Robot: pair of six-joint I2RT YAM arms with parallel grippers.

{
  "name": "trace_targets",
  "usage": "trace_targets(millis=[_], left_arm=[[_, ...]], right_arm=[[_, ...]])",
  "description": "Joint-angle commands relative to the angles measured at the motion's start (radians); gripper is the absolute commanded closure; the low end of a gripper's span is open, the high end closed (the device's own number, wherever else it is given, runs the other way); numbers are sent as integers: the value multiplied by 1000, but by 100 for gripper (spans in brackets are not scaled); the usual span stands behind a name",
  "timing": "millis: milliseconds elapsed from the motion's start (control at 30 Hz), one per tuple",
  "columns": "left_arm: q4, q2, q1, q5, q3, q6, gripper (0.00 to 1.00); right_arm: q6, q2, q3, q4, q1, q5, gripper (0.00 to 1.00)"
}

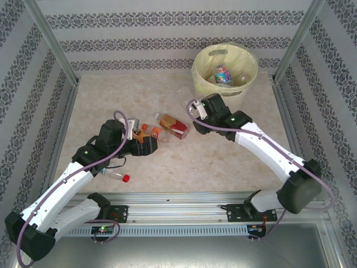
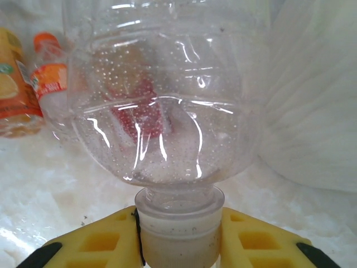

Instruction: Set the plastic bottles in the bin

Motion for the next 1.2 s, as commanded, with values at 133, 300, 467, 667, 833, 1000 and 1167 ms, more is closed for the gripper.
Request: trace_targets(millis=[133,300,467,667,833,1000,1167], left_arm=[[10,-7,-9,-17,0,-12,0],[12,-6,-9,-17,5,-13,0],[-1,-17,-10,-22,7,-8,0],[-16,-28,-9,-39,12,0,0],[-22,-29,-9,-46,12,-9,0],[-28,-29,-9,-48,11,-11,0],[-25,-31,-9,-54,8,-19,0]], right_arm=[[29,-73,162,-93,-33,41,68],[24,-38,276,-137,-115,43,69],[23,45,411,-196,-198,49,69],[19,194,601,-294,-284,27,68],[23,295,707,-337,-332,-7,66],[17,361,782,-369,-348,-31,62],[10,381,805,-382,-350,-45,43]])
